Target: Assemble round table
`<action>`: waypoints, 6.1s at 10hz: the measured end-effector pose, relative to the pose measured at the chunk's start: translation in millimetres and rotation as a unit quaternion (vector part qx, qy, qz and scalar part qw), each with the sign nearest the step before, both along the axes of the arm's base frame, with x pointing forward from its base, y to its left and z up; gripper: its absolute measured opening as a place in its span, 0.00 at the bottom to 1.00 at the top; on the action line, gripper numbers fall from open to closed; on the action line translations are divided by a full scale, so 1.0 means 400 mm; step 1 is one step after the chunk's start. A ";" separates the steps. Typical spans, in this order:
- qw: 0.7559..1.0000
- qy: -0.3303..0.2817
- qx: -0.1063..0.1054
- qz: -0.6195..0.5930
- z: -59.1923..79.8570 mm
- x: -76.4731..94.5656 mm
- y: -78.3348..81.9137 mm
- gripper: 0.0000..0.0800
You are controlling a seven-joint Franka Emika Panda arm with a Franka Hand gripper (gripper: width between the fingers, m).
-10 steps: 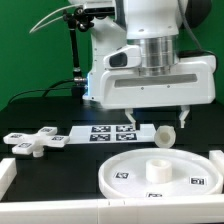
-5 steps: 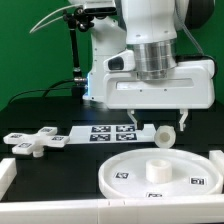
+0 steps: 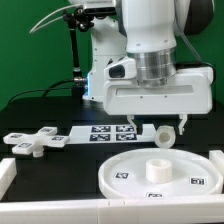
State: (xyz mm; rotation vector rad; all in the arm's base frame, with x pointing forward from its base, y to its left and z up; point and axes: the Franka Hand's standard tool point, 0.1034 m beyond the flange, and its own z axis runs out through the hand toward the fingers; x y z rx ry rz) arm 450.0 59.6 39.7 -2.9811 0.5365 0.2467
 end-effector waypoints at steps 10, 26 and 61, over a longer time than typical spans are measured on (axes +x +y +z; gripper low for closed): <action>0.966 0.243 0.082 0.042 -0.010 -0.010 0.026 0.81; 0.936 0.332 0.107 0.056 -0.061 -0.037 0.035 0.51; 0.917 -0.296 -0.079 0.254 0.163 0.286 -0.052 0.51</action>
Offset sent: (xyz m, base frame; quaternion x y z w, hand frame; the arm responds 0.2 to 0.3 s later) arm 0.0070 0.0197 0.0029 0.0413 -0.1321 -0.0025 0.9904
